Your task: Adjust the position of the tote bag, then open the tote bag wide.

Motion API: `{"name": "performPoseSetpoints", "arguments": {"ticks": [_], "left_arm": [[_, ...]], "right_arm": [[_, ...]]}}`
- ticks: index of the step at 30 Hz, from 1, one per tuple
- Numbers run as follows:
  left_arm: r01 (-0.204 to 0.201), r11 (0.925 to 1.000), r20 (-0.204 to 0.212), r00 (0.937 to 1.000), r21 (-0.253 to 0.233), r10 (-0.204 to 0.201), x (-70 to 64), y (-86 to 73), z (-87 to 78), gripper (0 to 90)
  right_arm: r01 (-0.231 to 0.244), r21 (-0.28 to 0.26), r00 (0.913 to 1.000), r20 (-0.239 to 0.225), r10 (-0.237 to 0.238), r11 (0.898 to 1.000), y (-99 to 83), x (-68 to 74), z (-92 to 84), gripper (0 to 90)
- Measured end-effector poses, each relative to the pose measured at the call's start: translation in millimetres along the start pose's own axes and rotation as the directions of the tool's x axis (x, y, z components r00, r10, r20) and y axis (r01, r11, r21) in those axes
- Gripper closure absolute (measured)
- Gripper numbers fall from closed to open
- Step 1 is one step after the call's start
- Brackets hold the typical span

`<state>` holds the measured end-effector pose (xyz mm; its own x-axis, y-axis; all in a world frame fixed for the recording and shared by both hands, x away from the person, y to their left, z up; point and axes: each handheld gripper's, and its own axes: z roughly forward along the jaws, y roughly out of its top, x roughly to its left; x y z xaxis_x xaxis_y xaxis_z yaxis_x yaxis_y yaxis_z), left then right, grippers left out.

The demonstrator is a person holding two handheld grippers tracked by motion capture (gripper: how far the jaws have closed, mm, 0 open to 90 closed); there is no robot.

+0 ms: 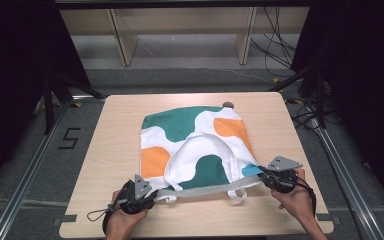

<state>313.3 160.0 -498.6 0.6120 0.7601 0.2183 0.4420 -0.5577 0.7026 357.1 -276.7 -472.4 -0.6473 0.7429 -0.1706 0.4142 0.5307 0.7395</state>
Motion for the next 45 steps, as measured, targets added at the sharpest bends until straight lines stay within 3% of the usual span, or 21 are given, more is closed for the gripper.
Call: {"name": "performPoseSetpoints", "arguments": {"ticks": [5,6,9,10,14,15,16,17,20,22,23,25,26,31,32,33,38,42,43,44,45], "left_arm": [[-0.030,0.9995,0.015,0.9994,-0.002,0.030,-3.1,4.2,2.4,80.3],[-0.043,0.9991,0.018,0.9989,0.002,0.043,-1.2,4.7,1.7,80.3],[-0.009,0.9998,0.014,0.9999,-0.019,0.009,-3.1,4.3,0.9,82.5],[-0.043,0.9990,0.024,0.9988,-0.016,0.043,-0.4,5.2,-1.3,82.6],[-0.020,0.9979,0.037,0.9991,-0.061,0.023,5.9,4.9,-6.1,82.7],[-0.033,0.9981,0.032,0.9989,-0.052,0.035,8.3,5.4,-7.9,82.7],[-0.003,0.9983,0.029,0.9996,-0.058,0.005,7.8,4.5,-8.6,82.8],[-0.003,0.9983,0.029,0.9996,-0.058,0.005,7.8,4.5,-8.6,82.8],[-0.031,0.9971,0.021,0.9993,-0.070,0.032,11.6,5.5,-11.9,82.9],[0.018,0.9951,0.017,0.9997,-0.098,-0.016,11.0,5.8,-15.8,83.6],[0.043,0.9877,0.019,0.9990,-0.150,-0.041,10.0,7.3,-17.2,84.2],[0.055,0.9849,0.019,0.9984,-0.164,-0.053,9.1,8.2,-18.9,84.5],[0.004,0.9873,0.004,1.0000,-0.159,-0.004,12.8,9.7,-21.4,85.0],[0.082,0.9699,0.019,0.9966,-0.229,-0.080,13.7,17.2,-33.3,86.1],[0.082,0.9699,0.019,0.9966,-0.229,-0.080,13.7,17.2,-33.3,86.4],[0.085,0.9648,0.023,0.9964,-0.249,-0.082,15.9,19.5,-35.8,86.4],[0.090,0.9464,0.018,0.9959,-0.310,-0.089,25.4,31.1,-50.2,86.9],[0.090,0.9287,-0.001,0.9953,-0.360,-0.097,32.8,43.3,-63.4,87.1],[0.095,0.9271,-0.003,0.9947,-0.363,-0.103,33.8,46.9,-68.1,87.1],[0.090,0.9196,-0.008,0.9949,-0.382,-0.101,35.6,52.2,-72.7,87.2],[0.085,0.9150,-0.011,0.9953,-0.394,-0.097,36.6,55.6,-75.1,87.3]], "right_arm": [[-0.017,0.000,0.9998,0.007,0.017,1.000,-1.6,-0.6,0.2,81.1],[-0.014,0.006,0.9999,0.002,0.014,1.000,-1.8,-0.3,-0.1,81.0],[-0.023,0.003,0.9997,-0.008,0.023,1.000,-2.1,0.6,0.8,81.0],[-0.024,0.003,0.9997,-0.010,0.024,1.000,-2.2,0.6,0.8,81.0],[-0.026,-0.008,0.9996,-0.015,0.025,1.000,-2.0,0.1,-0.3,80.9],[-0.021,-0.011,0.9997,-0.014,0.021,1.000,-1.6,1.6,-2.0,80.9],[-0.025,-0.008,0.9996,-0.016,0.025,1.000,-1.5,3.1,-2.4,80.8],[-0.025,-0.008,0.9996,-0.016,0.025,1.000,-1.5,3.1,-2.4,80.8],[-0.021,-0.015,0.9997,-0.015,0.020,1.000,-1.5,7.2,-4.0,80.8],[-0.025,-0.034,0.9995,-0.020,0.024,0.999,-0.9,7.5,-7.2,80.8],[-0.036,-0.037,0.9991,-0.021,0.035,0.999,-0.4,7.8,-8.3,81.0],[-0.049,-0.051,0.9987,-0.019,0.048,0.997,0.5,7.9,-10.1,81.1],[-0.050,-0.061,0.9985,-0.027,0.049,0.997,1.4,7.0,-11.5,81.2],[-0.067,-0.136,0.9975,-0.031,0.063,0.989,6.8,5.2,-21.2,82.8],[-0.067,-0.136,0.9975,-0.031,0.063,0.989,6.8,5.2,-21.2,82.8],[-0.096,-0.137,0.9949,-0.045,0.090,0.986,8.7,6.3,-24.2,83.2],[-0.078,-0.223,0.9969,-0.028,0.074,0.972,24.0,4.4,-38.3,85.0],[-0.092,-0.241,0.9955,-0.042,0.085,0.966,35.7,5.2,-47.6,85.6],[-0.078,-0.258,0.9969,-0.031,0.072,0.963,39.2,3.4,-49.3,85.8],[-0.047,-0.287,0.9989,-0.014,0.045,0.957,42.8,0.8,-51.1,85.9],[-0.087,-0.278,0.9962,-0.023,0.085,0.957,46.8,3.0,-56.9,86.0]]}}
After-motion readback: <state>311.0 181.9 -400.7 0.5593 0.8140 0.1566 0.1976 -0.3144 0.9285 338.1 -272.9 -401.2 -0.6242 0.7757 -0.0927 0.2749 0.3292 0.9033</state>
